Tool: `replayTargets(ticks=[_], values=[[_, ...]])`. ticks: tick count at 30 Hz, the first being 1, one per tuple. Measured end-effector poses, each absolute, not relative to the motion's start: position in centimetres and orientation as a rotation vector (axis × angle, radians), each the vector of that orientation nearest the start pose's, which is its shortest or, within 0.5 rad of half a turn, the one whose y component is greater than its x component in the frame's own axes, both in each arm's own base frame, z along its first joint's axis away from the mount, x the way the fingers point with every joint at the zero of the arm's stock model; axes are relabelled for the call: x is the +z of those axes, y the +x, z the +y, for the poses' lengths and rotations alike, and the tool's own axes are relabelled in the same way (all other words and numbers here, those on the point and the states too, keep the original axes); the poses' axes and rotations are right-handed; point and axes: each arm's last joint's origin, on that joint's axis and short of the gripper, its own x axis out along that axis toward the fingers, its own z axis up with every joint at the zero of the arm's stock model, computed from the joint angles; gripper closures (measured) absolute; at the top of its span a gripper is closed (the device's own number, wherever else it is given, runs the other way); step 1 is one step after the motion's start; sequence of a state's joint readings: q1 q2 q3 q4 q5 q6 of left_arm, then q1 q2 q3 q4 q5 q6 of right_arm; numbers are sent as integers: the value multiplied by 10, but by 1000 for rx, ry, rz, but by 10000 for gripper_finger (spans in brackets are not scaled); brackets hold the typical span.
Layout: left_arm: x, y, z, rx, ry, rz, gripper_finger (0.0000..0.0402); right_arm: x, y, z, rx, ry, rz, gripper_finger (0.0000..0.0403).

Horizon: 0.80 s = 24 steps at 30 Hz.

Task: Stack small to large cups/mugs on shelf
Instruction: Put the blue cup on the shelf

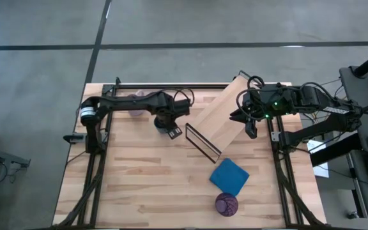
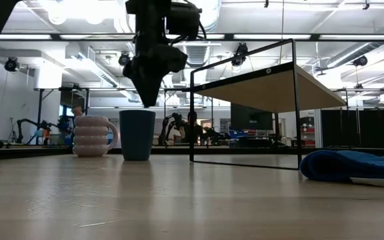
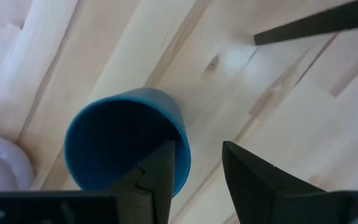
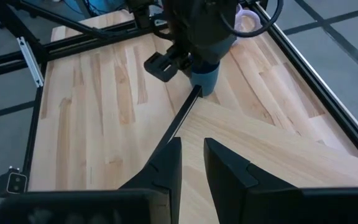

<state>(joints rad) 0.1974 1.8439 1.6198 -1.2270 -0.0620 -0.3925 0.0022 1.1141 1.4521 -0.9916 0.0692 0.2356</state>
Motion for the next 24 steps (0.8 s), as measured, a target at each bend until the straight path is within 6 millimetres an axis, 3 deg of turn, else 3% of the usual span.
replayTargets(ticks=[14,24], values=[[259,346,72,551,-395,1406,282,420,192,-2,-141,203,643,339],[242,345,71,540,-406,1414,287,419,192,-2,-141,202,643,339]])
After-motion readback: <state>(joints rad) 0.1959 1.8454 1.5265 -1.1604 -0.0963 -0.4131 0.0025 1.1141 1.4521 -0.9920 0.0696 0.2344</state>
